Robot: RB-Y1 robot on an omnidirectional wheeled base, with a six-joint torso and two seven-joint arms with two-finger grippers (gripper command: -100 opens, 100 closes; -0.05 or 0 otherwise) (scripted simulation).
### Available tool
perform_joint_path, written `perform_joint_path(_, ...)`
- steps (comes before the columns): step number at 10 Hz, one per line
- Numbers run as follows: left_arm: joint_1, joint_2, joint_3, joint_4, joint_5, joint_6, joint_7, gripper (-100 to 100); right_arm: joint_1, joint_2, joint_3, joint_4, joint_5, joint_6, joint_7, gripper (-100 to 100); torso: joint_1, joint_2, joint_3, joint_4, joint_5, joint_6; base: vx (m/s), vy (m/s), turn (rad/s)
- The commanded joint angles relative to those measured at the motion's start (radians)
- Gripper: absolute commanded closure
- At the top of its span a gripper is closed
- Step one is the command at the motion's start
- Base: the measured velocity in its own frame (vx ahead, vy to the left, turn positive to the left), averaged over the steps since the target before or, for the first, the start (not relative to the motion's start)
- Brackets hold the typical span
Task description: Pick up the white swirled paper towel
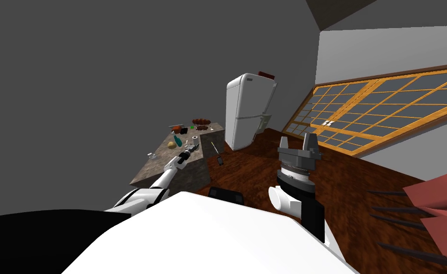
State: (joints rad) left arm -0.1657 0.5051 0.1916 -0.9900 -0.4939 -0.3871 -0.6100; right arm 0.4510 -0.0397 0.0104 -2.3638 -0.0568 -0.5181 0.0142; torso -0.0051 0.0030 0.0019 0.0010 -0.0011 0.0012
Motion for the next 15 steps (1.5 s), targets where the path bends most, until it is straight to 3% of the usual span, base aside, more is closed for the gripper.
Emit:
perform_joint_path(1,-0.015,0.003,-0.001,0.044,0.001,0.0,0.0,-100,0.0,0.0,0.0,0.0,0.0,0.0,0.0,0,0.0,0.0,0.0,0.0,0.0,0.0,-0.019,0.001,-0.003)
perform_joint_path(2,-0.057,0.014,0.001,0.074,0.008,-0.024,-0.013,-100,0.0,0.0,0.0,0.0,0.0,0.0,0.0,0,0.001,-0.002,-0.001,-0.001,0.0,0.0,-0.039,-0.015,-0.006)
perform_joint_path(4,-0.083,0.014,0.001,0.135,0.008,-0.024,-0.013,-100,0.0,0.0,0.0,0.0,0.0,0.0,0.0,0,0.0,-0.002,-0.001,0.0,0.0,0.0,-0.033,-0.012,-0.005)
perform_joint_path(6,-0.151,0.024,0.003,0.215,0.015,-0.048,-0.027,-100,0.0,0.0,0.0,0.0,0.0,0.0,0.0,0,0.0,-0.001,-0.001,0.0,0.0,0.0,-0.059,-0.017,-0.007)
perform_joint_path(7,-0.151,0.024,0.003,0.226,0.015,-0.048,-0.027,-100,0.0,0.0,0.0,0.0,0.0,0.0,0.0,0,0.0,-0.001,-0.001,0.0,0.0,0.0,-0.028,-0.008,-0.002)
perform_joint_path(8,-0.198,0.035,0.005,0.268,0.023,-0.072,-0.04,-100,0.0,0.0,0.0,0.0,0.0,0.0,0.0,0,0.001,-0.002,-0.001,-0.001,0.0,-0.001,-0.053,-0.023,-0.006)
perform_joint_path(11,-0.219,0.035,0.005,0.317,0.023,-0.072,-0.04,-100,0.0,0.0,0.0,0.0,0.0,0.0,0.0,0,0.001,-0.002,-0.002,-0.001,0.0,-0.001,-0.023,-0.01,-0.002)
perform_joint_path(12,-0.209,0.037,0.004,0.295,0.023,-0.07,-0.036,-100,0.0,0.0,0.0,0.0,0.0,0.0,0.0,0,0.002,-0.004,-0.002,-0.001,0.001,-0.001,0.0,0.0,0.0)
perform_joint_path(13,-0.209,0.037,0.004,0.296,0.023,-0.07,-0.036,100,0.0,0.0,0.0,0.0,0.0,0.0,0.0,0,0.002,-0.004,-0.002,-0.001,0.001,-0.001,-0.001,-0.002,-0.016)
perform_joint_path(15,-0.209,0.037,0.004,0.296,0.022,-0.07,-0.037,100,0.0,0.0,0.0,0.0,0.0,0.0,0.0,0,0.003,-0.005,-0.003,-0.001,0.002,-0.001,0.0,0.001,0.008)
